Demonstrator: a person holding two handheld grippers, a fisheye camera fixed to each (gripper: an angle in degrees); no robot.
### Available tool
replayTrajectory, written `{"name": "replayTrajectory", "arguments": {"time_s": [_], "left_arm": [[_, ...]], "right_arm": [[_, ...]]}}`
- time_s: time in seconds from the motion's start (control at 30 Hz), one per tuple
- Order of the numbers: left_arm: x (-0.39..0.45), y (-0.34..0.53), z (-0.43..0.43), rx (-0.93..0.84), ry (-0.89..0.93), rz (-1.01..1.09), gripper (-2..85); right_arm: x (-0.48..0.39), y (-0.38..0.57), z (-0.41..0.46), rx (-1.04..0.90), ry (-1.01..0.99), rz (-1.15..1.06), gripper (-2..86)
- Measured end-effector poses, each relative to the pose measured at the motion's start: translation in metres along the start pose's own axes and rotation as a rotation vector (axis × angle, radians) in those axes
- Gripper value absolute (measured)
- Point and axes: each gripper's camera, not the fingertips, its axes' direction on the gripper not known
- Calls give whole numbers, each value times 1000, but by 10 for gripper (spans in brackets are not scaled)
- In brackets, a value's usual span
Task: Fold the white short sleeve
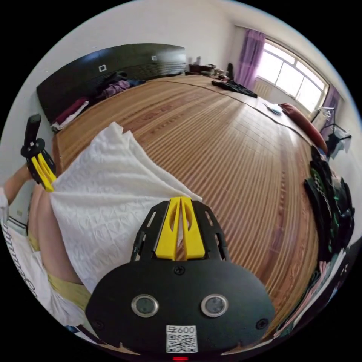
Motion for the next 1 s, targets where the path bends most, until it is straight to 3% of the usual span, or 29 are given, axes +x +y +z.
{"name": "replayTrajectory", "arguments": {"time_s": [0.1, 0.17, 0.27, 0.43, 0.57, 0.67, 1.0], "left_arm": [[-5, 12, -66, 170, -100, -78, 60], [-39, 5, -117, 281, -140, -197, 114], [-86, -33, -144, 340, -12, -259, 136], [-136, -114, -116, 335, 64, -316, 132], [-157, -158, -80, 255, -34, -394, 107], [-157, -157, -81, 289, -60, -406, 43], [-134, -160, -114, 325, -23, -343, 17]], "right_arm": [[3, 0, -13, 69, 102, 62, 4], [17, 7, -24, 133, 125, 151, 57], [42, 16, -18, 95, 11, 226, 110], [73, 37, 14, 6, -115, 281, 98], [85, 55, 10, 111, -158, 293, 41], [87, 62, 5, 120, -126, 266, 2], [108, 86, 0, 140, -205, 263, 6]]}}
